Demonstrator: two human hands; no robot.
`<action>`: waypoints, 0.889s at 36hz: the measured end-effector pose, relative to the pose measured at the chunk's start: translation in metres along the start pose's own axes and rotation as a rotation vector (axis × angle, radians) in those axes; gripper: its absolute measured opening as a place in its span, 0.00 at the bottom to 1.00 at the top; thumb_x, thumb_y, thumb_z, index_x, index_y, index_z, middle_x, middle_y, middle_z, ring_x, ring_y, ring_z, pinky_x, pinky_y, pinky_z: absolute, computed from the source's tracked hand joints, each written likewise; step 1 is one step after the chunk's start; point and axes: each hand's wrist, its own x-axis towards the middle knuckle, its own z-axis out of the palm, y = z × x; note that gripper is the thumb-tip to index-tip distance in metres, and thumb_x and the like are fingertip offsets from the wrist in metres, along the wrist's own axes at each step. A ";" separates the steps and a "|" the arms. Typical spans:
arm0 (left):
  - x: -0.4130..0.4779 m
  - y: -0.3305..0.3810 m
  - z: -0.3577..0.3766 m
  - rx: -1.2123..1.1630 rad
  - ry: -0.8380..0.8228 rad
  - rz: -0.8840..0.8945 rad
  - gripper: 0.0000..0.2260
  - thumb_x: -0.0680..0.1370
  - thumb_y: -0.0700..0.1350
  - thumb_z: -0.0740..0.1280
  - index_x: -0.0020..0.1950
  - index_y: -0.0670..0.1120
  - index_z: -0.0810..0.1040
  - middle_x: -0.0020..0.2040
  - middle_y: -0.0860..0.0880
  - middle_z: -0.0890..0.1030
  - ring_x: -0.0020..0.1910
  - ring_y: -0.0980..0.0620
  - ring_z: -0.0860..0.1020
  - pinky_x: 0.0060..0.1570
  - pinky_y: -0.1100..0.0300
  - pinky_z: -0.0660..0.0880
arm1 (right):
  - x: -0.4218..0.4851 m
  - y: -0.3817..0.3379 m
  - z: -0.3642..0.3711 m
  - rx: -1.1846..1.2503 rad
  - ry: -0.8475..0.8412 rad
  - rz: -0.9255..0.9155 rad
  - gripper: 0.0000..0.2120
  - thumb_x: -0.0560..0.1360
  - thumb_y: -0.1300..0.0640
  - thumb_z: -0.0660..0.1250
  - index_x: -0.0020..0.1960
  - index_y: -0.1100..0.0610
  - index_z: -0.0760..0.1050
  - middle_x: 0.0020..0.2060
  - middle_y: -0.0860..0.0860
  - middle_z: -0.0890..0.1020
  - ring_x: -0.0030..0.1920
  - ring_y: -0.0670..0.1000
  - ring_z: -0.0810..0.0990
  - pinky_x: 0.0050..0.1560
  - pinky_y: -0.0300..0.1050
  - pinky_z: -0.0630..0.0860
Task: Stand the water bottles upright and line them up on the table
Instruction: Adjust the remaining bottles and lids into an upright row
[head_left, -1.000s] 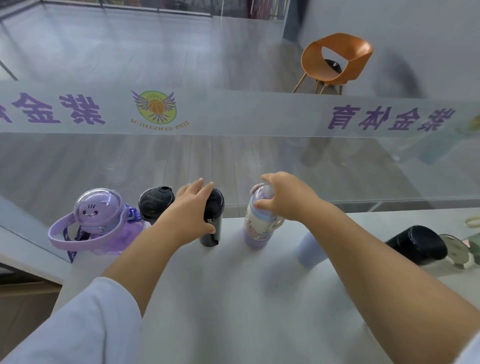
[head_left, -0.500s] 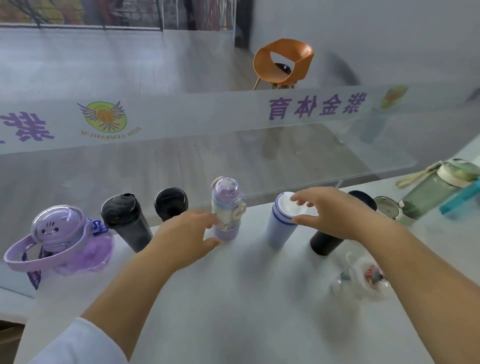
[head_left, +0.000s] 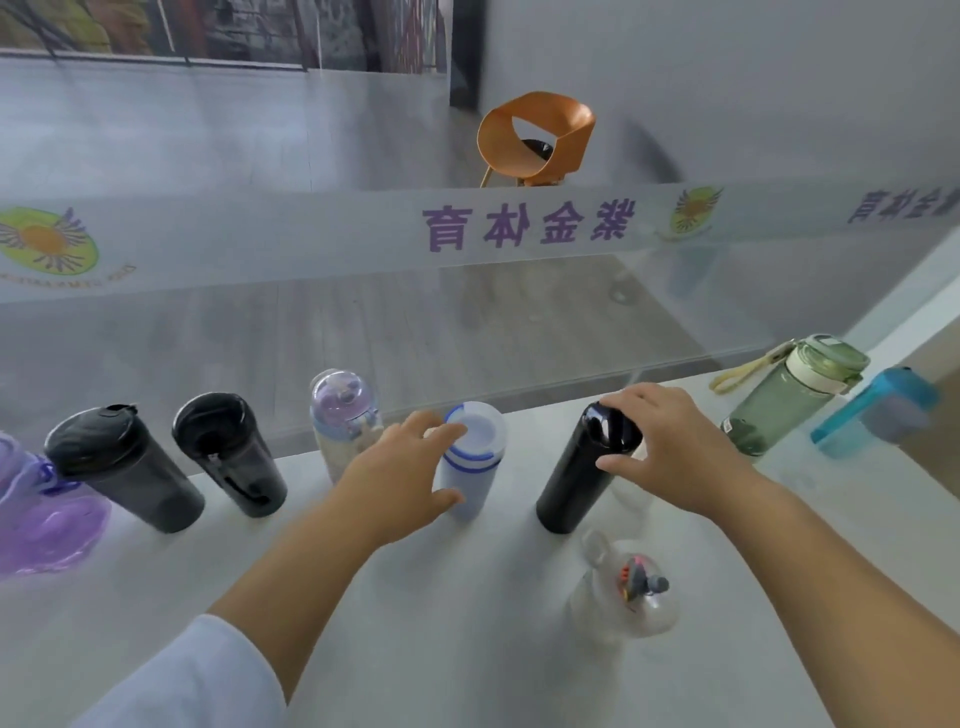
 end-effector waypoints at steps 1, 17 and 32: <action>0.006 0.005 0.002 0.012 0.007 -0.007 0.31 0.73 0.56 0.68 0.73 0.56 0.59 0.72 0.53 0.62 0.66 0.48 0.67 0.62 0.52 0.71 | 0.003 0.004 0.001 0.006 -0.030 0.001 0.31 0.68 0.46 0.73 0.68 0.50 0.68 0.63 0.49 0.72 0.64 0.56 0.67 0.63 0.54 0.70; 0.062 0.028 0.024 0.000 -0.056 -0.244 0.36 0.70 0.60 0.70 0.72 0.53 0.58 0.68 0.49 0.64 0.61 0.43 0.70 0.59 0.50 0.72 | 0.043 0.022 0.012 0.058 -0.254 -0.183 0.35 0.71 0.46 0.69 0.73 0.49 0.58 0.66 0.47 0.68 0.62 0.50 0.71 0.58 0.40 0.68; 0.085 0.010 0.015 -0.075 -0.051 -0.293 0.33 0.73 0.51 0.68 0.75 0.52 0.56 0.72 0.48 0.63 0.64 0.44 0.70 0.60 0.55 0.70 | 0.088 0.007 0.017 0.070 -0.266 -0.277 0.36 0.72 0.48 0.70 0.74 0.53 0.58 0.66 0.51 0.69 0.65 0.54 0.70 0.62 0.49 0.70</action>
